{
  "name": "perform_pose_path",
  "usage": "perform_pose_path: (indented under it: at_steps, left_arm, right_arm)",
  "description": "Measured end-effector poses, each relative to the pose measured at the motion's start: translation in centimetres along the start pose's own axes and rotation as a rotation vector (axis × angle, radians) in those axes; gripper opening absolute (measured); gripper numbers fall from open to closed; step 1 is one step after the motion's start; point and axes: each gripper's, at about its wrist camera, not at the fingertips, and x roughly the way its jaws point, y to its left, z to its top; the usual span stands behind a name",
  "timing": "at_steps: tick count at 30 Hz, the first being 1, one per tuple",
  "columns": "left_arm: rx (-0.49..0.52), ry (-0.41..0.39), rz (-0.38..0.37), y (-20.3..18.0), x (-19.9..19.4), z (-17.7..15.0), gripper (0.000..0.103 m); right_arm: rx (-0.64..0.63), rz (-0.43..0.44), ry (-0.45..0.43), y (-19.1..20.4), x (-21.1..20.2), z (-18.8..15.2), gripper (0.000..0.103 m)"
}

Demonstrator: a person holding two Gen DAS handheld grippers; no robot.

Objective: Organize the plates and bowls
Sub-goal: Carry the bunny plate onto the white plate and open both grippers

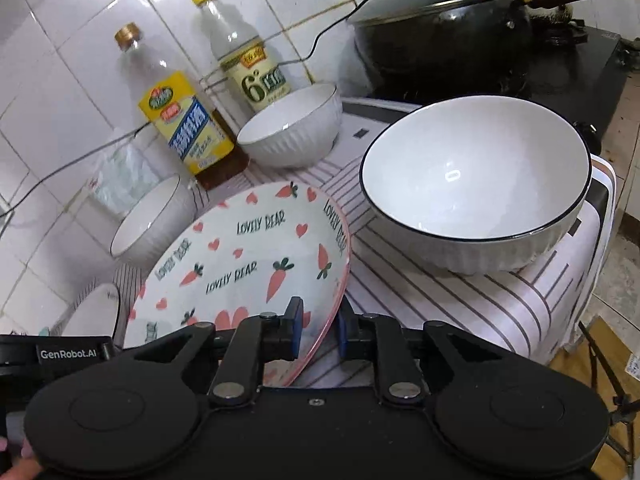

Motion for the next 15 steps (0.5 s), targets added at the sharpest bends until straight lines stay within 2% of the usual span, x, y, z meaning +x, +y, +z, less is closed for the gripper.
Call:
perform_pose_path:
  at_steps: [3,6,9,13,15]
  left_arm:
    - [-0.008,-0.006,0.002,-0.2,0.0,-0.2,0.021]
    - [-0.029,0.008,-0.014,0.1,-0.2,0.0,0.019]
    - [0.006,-0.003,-0.014,0.0,-0.9,0.0,0.019]
    - [0.061,-0.015,0.026,-0.3,-2.0,-0.3,0.020]
    - [0.067,-0.018,0.010,-0.1,-2.8,-0.5,0.020]
  right_arm:
    - [-0.005,0.006,-0.020,-0.2,0.0,-0.2,0.020]
    - [-0.014,0.004,0.006,-0.1,0.0,0.4,0.019]
    - [-0.063,0.012,0.027,0.3,-0.3,0.9,0.020]
    - [-0.125,0.036,0.063,0.7,-0.5,0.7,0.022]
    - [-0.129,0.046,0.062,0.8,-1.1,0.7,0.022]
